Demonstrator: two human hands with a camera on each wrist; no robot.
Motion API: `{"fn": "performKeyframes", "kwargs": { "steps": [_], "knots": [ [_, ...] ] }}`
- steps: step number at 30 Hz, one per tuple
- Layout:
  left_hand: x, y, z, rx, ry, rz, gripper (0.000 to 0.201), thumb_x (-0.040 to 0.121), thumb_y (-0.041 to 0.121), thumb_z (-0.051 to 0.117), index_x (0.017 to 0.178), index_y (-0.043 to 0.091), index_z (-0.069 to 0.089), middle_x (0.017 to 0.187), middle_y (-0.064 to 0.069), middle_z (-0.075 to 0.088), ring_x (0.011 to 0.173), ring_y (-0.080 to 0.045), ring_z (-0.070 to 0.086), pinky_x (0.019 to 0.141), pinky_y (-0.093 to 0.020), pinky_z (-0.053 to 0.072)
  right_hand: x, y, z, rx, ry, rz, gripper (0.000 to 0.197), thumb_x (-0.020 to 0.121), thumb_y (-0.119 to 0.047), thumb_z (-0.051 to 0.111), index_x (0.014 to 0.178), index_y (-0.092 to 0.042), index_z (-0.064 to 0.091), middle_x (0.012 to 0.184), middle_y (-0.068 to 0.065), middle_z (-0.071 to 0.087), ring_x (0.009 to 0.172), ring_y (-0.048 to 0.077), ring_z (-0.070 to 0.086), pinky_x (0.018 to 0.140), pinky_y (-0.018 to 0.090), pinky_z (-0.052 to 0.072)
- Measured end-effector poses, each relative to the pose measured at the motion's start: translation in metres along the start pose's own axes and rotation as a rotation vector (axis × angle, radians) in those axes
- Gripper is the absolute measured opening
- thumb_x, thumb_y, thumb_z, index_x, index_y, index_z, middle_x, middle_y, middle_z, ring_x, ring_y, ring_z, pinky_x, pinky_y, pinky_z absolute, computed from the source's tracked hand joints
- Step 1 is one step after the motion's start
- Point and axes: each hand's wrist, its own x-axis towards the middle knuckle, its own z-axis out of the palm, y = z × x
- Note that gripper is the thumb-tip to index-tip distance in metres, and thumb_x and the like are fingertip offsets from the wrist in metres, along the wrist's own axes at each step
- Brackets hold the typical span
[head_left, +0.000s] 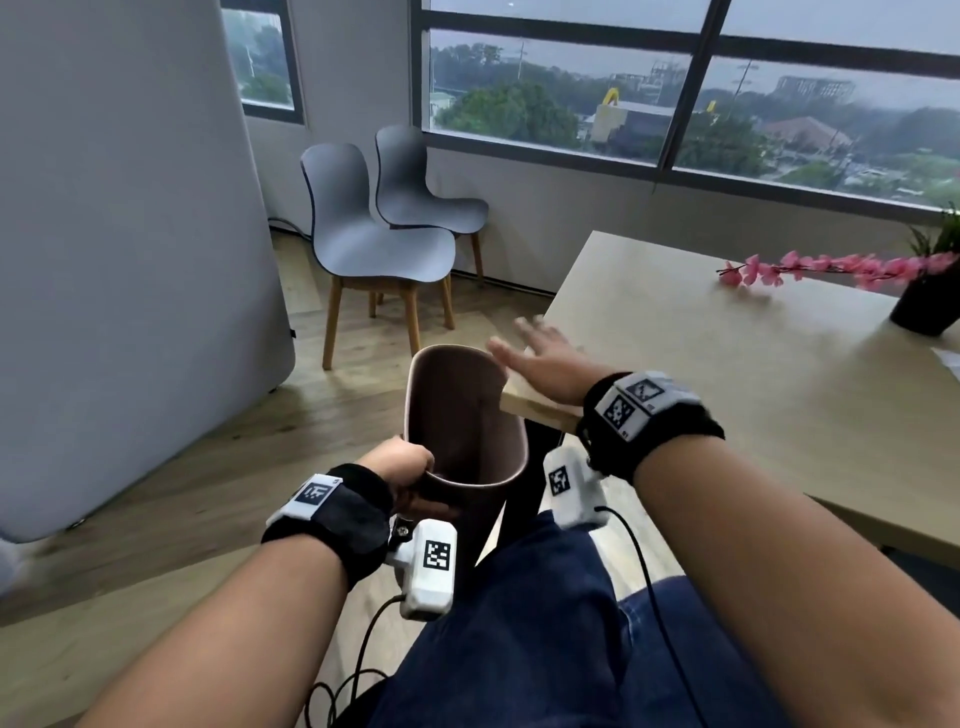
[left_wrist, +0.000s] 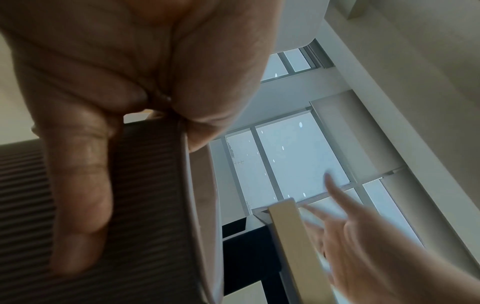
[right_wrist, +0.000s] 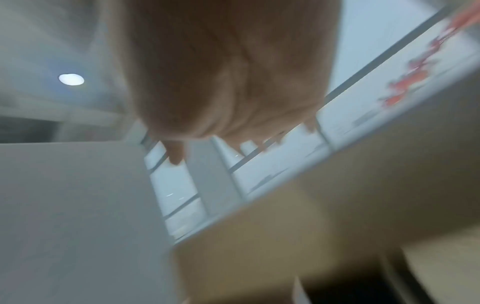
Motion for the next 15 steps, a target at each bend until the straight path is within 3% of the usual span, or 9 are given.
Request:
{"fn": "performKeyframes", "kwargs": {
  "steps": [3,4,6,9,11,13,15],
  "knots": [
    [-0.001,-0.001,0.000,-0.006,-0.003,0.001,0.016,0.089,-0.012,0.027,0.084,-0.001,0.037,0.095,-0.027,0.052,0.099,-0.052,0.062,0.051,-0.062,0.048,0.016,0.027,-0.017,-0.001,0.163,0.481,0.095,0.090,-0.073,0.025,0.155,-0.009,0.000,0.161,0.017,-0.008,0.149,0.033,-0.009,0.119,0.048,-0.004],
    [0.000,-0.002,0.001,-0.006,-0.001,0.003,0.016,0.089,-0.012,0.027,0.083,-0.002,0.037,0.091,-0.025,0.052,0.091,-0.051,0.063,0.051,-0.061,0.048,0.016,0.035,-0.021,-0.024,0.157,0.565,0.099,0.088,-0.075,0.026,0.155,-0.007,-0.001,0.161,0.018,-0.007,0.148,0.034,-0.008,0.118,0.047,-0.004],
    [-0.001,-0.002,0.001,-0.001,0.005,0.010,0.017,0.090,-0.012,0.027,0.082,-0.002,0.037,0.082,-0.022,0.051,0.073,-0.044,0.062,0.050,-0.058,0.049,0.018,0.039,-0.021,-0.056,0.097,0.594,0.107,0.081,-0.082,0.026,0.155,-0.009,-0.002,0.161,0.016,-0.008,0.149,0.035,-0.006,0.118,0.046,-0.003],
    [-0.002,0.000,0.002,0.007,0.020,0.013,0.016,0.090,-0.011,0.028,0.082,-0.002,0.038,0.081,-0.020,0.050,0.067,-0.041,0.060,0.049,-0.056,0.050,0.020,0.013,-0.011,-0.136,-0.030,0.432,0.111,0.072,-0.090,0.022,0.156,-0.021,0.001,0.163,0.004,-0.011,0.149,0.034,-0.004,0.120,0.048,-0.002],
    [-0.003,0.001,0.001,0.008,0.027,0.016,0.017,0.089,-0.012,0.029,0.081,-0.001,0.039,0.079,-0.020,0.051,0.066,-0.039,0.060,0.048,-0.055,0.051,0.007,-0.018,-0.004,-0.096,-0.226,0.153,0.105,0.069,-0.094,0.018,0.154,-0.032,0.020,0.162,-0.007,0.010,0.148,0.023,0.013,0.119,0.041,0.008],
    [-0.001,0.000,0.000,0.025,0.046,0.015,0.018,0.088,-0.013,0.030,0.079,0.000,0.039,0.068,-0.020,0.055,0.060,-0.036,0.060,0.048,-0.053,0.053,-0.005,-0.034,0.001,0.111,-0.353,-0.060,0.081,0.084,-0.081,0.023,0.144,-0.032,0.043,0.143,-0.014,0.040,0.132,0.007,0.036,0.108,0.024,0.023],
    [-0.003,0.001,0.001,0.030,0.062,0.018,0.018,0.088,-0.013,0.029,0.079,0.000,0.038,0.068,-0.019,0.052,0.059,-0.036,0.059,0.044,-0.052,0.052,-0.013,-0.020,-0.004,0.196,-0.203,-0.122,0.061,0.096,-0.062,0.032,0.142,-0.024,0.046,0.136,-0.011,0.046,0.130,0.005,0.038,0.108,0.022,0.024]
  ]
}}
